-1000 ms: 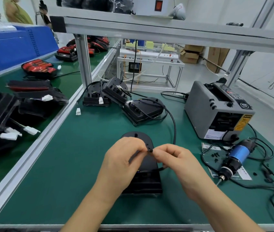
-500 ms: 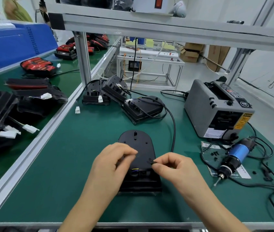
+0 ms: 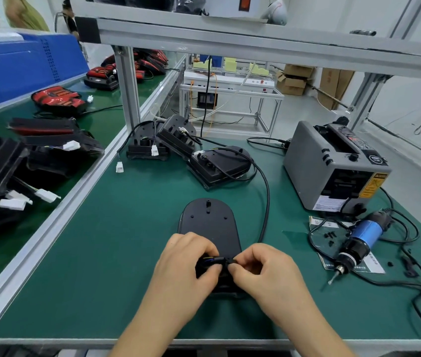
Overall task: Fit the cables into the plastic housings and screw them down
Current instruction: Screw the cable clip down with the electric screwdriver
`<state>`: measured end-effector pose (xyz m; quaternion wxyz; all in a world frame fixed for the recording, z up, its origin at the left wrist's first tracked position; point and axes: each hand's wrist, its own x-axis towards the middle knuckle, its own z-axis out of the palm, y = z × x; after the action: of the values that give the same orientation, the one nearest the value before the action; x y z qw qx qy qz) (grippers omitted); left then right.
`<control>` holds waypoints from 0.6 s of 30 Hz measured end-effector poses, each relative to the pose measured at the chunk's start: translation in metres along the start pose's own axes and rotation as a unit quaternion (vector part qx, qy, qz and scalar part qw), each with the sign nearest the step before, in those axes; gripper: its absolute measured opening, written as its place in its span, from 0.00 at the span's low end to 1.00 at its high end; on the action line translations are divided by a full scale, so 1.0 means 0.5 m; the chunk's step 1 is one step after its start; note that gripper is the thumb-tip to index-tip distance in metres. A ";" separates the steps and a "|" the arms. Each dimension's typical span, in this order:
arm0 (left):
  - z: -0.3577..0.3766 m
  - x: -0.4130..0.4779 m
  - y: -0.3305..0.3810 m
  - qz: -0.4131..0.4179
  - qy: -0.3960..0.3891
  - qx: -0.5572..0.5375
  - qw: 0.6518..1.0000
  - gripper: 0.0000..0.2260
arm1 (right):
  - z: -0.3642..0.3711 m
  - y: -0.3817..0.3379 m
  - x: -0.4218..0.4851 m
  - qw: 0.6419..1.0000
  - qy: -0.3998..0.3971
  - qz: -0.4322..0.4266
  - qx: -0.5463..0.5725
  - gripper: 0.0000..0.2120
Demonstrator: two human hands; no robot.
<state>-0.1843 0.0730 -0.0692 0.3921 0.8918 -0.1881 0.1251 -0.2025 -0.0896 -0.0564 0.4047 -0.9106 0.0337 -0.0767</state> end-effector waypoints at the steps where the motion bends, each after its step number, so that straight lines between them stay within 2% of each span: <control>1: 0.000 0.000 0.000 0.001 -0.001 -0.006 1.000 0.09 | 0.003 0.001 0.001 1.000 0.004 -0.009 -0.008 0.06; 10: 0.006 -0.004 -0.012 -0.007 0.006 -0.069 0.998 0.10 | 0.003 0.012 0.010 0.985 0.029 -0.143 -0.089 0.12; 15: 0.007 -0.005 -0.014 -0.009 0.011 -0.085 0.996 0.10 | 0.000 0.009 0.027 0.980 0.056 -0.169 -0.084 0.12; 18: -0.001 -0.003 -0.015 -0.015 -0.022 -0.094 0.995 0.09 | 0.001 0.009 0.031 0.980 0.042 -0.180 -0.071 0.11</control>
<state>-0.1826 0.0785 -0.0747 0.4721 0.8559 -0.1945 0.0817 -0.1870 -0.0942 -0.0580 0.3171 -0.9240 -0.1079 -0.1842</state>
